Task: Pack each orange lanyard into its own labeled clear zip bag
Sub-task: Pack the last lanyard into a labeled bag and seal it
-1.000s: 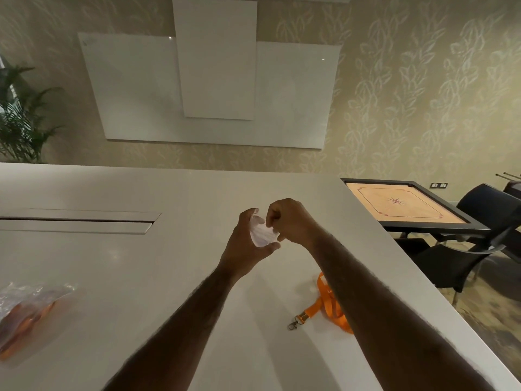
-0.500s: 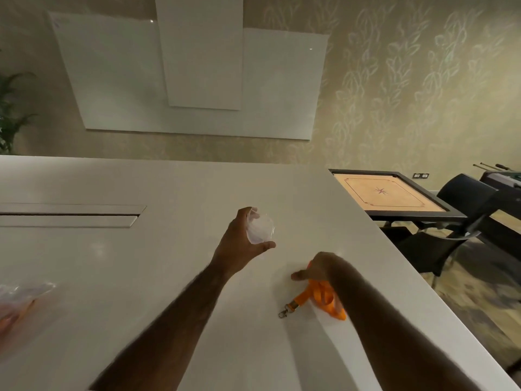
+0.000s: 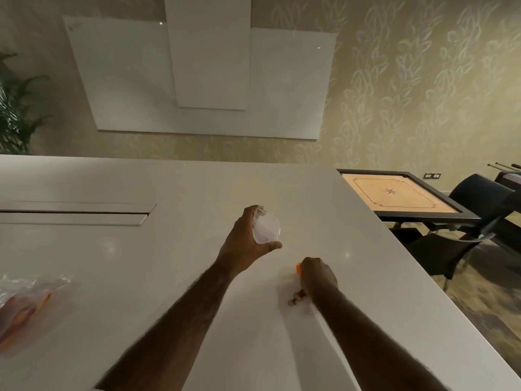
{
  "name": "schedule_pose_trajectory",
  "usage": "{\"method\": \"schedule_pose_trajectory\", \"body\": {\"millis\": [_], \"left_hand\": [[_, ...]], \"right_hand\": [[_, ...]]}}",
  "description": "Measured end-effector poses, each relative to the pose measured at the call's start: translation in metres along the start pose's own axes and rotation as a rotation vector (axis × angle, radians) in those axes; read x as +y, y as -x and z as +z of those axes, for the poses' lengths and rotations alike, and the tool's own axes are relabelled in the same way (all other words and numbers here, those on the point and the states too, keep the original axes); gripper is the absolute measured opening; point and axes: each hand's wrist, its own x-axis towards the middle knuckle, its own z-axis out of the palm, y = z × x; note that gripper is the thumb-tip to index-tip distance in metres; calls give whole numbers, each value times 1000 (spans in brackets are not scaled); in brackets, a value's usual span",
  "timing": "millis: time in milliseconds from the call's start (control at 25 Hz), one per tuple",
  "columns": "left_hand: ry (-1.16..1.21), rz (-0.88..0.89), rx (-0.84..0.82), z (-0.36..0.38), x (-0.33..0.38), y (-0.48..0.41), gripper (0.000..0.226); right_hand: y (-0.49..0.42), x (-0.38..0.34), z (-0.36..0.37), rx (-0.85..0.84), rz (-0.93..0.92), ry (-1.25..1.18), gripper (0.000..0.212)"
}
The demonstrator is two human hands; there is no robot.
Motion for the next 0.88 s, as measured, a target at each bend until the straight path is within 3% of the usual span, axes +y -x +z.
{"method": "schedule_pose_trajectory", "body": {"millis": [160,240,360,520,680,880], "left_hand": [[-16,-16,3,-2,-5,2,94],[-19,-28,9,-2,-8,3,93],[-29,-33,21,0,-8,2,91],[-39,-20,14,4,-6,0,92],[-61,-15,11,4,-4,-4,91],[-87,-10,36,1,0,-8,93]], "right_hand": [[-7,1,-54,79,22,-287,24],[-7,-9,-100,212,-48,-382,28],[1,-31,-164,423,-192,-438,19],[17,-59,-212,447,-359,-641,7],[28,-84,-215,538,-445,-492,23],[31,-101,-174,583,-581,-264,13]]}}
